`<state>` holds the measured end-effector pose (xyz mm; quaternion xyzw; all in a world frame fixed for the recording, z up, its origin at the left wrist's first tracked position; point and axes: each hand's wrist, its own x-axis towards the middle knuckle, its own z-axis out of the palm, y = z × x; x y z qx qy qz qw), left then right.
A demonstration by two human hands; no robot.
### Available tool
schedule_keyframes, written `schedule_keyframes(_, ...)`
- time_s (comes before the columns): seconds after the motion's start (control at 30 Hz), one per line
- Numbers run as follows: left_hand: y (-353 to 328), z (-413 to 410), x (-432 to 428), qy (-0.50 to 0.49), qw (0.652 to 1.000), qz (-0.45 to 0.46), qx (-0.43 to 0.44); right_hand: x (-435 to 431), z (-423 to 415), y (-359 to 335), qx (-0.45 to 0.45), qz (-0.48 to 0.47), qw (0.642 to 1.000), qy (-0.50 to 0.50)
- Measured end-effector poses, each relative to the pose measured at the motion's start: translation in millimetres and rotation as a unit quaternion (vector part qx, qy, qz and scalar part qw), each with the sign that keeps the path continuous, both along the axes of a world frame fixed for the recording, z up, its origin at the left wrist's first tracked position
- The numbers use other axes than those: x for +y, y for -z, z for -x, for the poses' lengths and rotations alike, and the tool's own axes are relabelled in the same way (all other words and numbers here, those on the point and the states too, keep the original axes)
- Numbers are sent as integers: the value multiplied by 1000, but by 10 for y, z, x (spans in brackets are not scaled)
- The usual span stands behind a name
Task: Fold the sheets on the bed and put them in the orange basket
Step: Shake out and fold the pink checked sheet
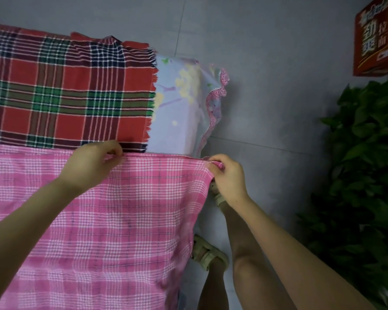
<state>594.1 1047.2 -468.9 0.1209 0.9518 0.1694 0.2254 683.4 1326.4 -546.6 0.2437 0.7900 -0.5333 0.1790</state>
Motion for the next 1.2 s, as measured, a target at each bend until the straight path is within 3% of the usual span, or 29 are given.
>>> schedule_keyframes(0.23, 49, 132, 80, 50, 998, 1, -36, 76, 34, 134, -44, -58, 997, -21)
schedule_keyframes(0.37, 230, 168, 139, 36, 999, 39, -1, -119, 292, 425, -92, -96, 988, -78)
schedule_keyframes(0.5, 296, 102, 177, 38, 998, 43, 28, -219, 525, 241, -157, -245, 938, -190)
schedule_keyframes(0.6, 219, 46, 63, 21, 997, 38, 61, -314, 680, -194, 10, -378, 907, -186)
schedule_keyframes(0.67, 128, 34, -130, -19, 996, 41, 82, -549, 804, -520, 127, -335, 913, -195)
schedule_keyframes(0.73, -24, -19, -467, -88, 990, 48, 98, -961, 983, -808, 185, -239, 916, -264)
schedule_keyframes(0.9, -264, -265, -1258, -256, 960, 75, 86, -2044, 1345, -1051, 159, -118, 873, -447)
schedule_keyframes(1.2, -616, -622, -2835, -463, 875, 120, 77, -4066, 1687, -1185, 163, -123, 798, -566)
